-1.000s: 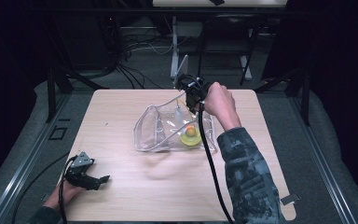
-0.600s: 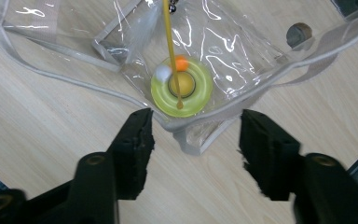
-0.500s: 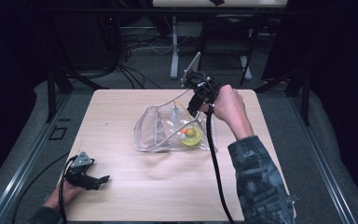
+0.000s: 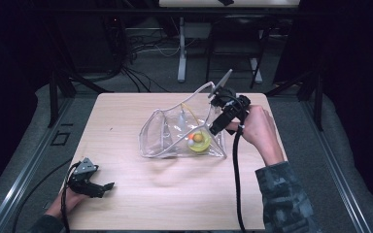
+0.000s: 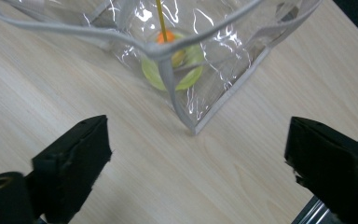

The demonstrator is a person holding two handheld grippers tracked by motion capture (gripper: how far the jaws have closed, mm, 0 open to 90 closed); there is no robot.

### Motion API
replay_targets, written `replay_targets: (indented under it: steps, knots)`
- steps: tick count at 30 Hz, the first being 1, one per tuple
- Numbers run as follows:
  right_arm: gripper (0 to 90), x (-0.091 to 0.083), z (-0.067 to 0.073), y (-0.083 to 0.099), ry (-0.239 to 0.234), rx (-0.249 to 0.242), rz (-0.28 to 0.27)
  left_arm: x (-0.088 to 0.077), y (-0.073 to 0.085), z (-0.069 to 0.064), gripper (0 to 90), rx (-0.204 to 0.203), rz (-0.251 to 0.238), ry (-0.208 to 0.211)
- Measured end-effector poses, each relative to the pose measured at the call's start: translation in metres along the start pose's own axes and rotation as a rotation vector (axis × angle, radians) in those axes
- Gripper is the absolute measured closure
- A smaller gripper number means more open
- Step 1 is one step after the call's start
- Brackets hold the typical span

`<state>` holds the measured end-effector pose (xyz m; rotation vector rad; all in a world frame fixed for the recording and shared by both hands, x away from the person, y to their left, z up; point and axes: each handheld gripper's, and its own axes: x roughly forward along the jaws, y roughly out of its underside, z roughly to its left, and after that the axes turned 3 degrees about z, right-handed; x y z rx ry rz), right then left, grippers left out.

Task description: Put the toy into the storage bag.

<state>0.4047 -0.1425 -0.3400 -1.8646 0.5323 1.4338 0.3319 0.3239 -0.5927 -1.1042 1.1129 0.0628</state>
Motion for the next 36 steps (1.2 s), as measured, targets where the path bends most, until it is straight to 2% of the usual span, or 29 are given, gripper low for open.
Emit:
replay_targets:
  steps: [5, 12, 17, 21, 22, 23, 24, 25, 26, 29, 31, 32, 33, 36]
  knots:
    - [0.0, 0.017, -0.004, 0.027, -0.010, 0.033, 0.012, 0.000, 0.000, 0.000, 0.0, -0.001, 0.000, 0.000]
    - [0.0, 0.047, -0.005, 0.067, -0.023, 0.076, 0.009, 0.000, 0.000, 0.000, 0.0, 0.001, 0.000, 0.000]
    - [0.0, 0.069, -0.004, 0.093, -0.054, 0.104, 0.016, 0.000, 0.000, 0.000, 0.0, 0.003, 0.000, 0.000]
    - [1.5, 0.087, 0.000, 0.113, -0.060, 0.139, -0.001, 0.000, 0.000, 0.000, 0.0, -0.001, -0.001, 0.000]
    - [2.3, 0.090, 0.000, 0.115, -0.058, 0.127, 0.024, 0.000, 0.000, 0.000, 0.0, 0.004, 0.000, 0.000]
    - [2.5, 0.094, 0.002, 0.118, -0.036, 0.119, 0.040, 0.000, 0.000, 0.000, 0.0, 0.003, 0.000, 0.000]
    - [3.0, 0.098, 0.005, 0.122, -0.046, 0.140, 0.020, 0.000, 0.000, 0.000, 0.0, 0.003, 0.000, 0.000]
    - [2.8, 0.101, 0.006, 0.124, -0.041, 0.135, 0.020, 0.000, 0.000, 0.000, 0.0, 0.001, 0.000, 0.000]
    - [2.4, 0.104, 0.007, 0.127, -0.042, 0.119, 0.030, 0.000, 0.000, 0.000, 0.0, 0.000, 0.000, 0.000]
    - [2.1, 0.115, 0.010, 0.135, -0.056, 0.120, 0.038, 0.000, 0.000, 0.000, 0.0, 0.003, 0.000, -0.001]
    - [3.7, 0.123, 0.012, 0.141, -0.048, 0.128, 0.040, 0.000, 0.000, 0.000, 0.0, 0.003, 0.000, -0.001]
    - [3.8, 0.127, 0.013, 0.144, -0.038, 0.117, 0.060, 0.000, 0.000, 0.000, 0.0, 0.003, 0.000, -0.001]
    - [3.7, 0.130, 0.013, 0.146, -0.031, 0.113, 0.057, 0.000, 0.000, 0.000, 0.0, 0.006, 0.001, -0.001]
    - [2.3, 0.140, 0.015, 0.151, -0.038, 0.114, 0.068, 0.000, 0.000, 0.000, 0.0, 0.005, 0.001, -0.001]
